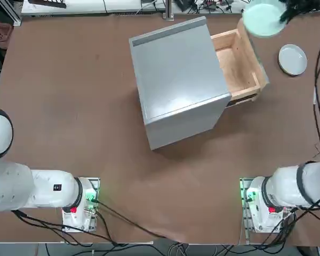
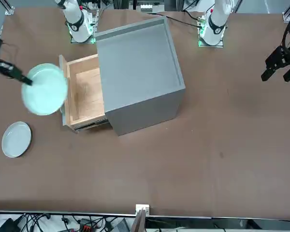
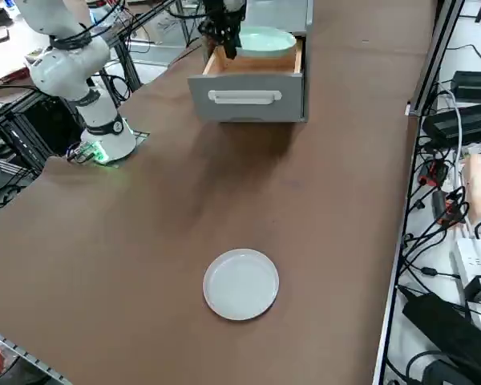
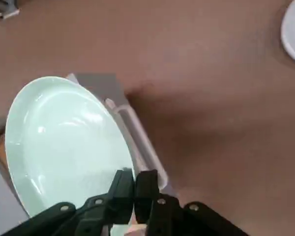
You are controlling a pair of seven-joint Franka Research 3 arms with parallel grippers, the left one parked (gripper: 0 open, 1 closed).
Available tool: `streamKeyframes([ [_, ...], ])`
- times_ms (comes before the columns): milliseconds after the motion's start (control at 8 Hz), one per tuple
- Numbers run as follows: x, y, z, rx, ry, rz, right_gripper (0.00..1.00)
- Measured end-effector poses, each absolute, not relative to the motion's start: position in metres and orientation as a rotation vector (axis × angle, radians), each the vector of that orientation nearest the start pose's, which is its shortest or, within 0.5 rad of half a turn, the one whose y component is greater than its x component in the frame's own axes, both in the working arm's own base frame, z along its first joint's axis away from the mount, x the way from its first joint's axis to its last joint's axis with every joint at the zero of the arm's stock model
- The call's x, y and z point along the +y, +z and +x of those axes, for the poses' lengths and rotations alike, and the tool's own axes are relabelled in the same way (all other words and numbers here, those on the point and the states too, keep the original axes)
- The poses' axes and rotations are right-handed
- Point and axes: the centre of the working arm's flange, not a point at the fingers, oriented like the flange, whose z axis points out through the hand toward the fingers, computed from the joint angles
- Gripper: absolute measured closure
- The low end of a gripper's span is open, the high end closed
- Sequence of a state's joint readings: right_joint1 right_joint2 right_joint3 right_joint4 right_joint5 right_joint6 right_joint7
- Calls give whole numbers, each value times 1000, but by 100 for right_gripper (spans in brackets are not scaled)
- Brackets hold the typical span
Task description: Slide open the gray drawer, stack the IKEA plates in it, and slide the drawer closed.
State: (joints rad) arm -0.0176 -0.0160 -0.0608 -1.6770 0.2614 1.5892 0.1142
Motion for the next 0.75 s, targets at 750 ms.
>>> streamKeyframes([
  [750, 102, 530, 526, -46, 331, -3029, 100],
])
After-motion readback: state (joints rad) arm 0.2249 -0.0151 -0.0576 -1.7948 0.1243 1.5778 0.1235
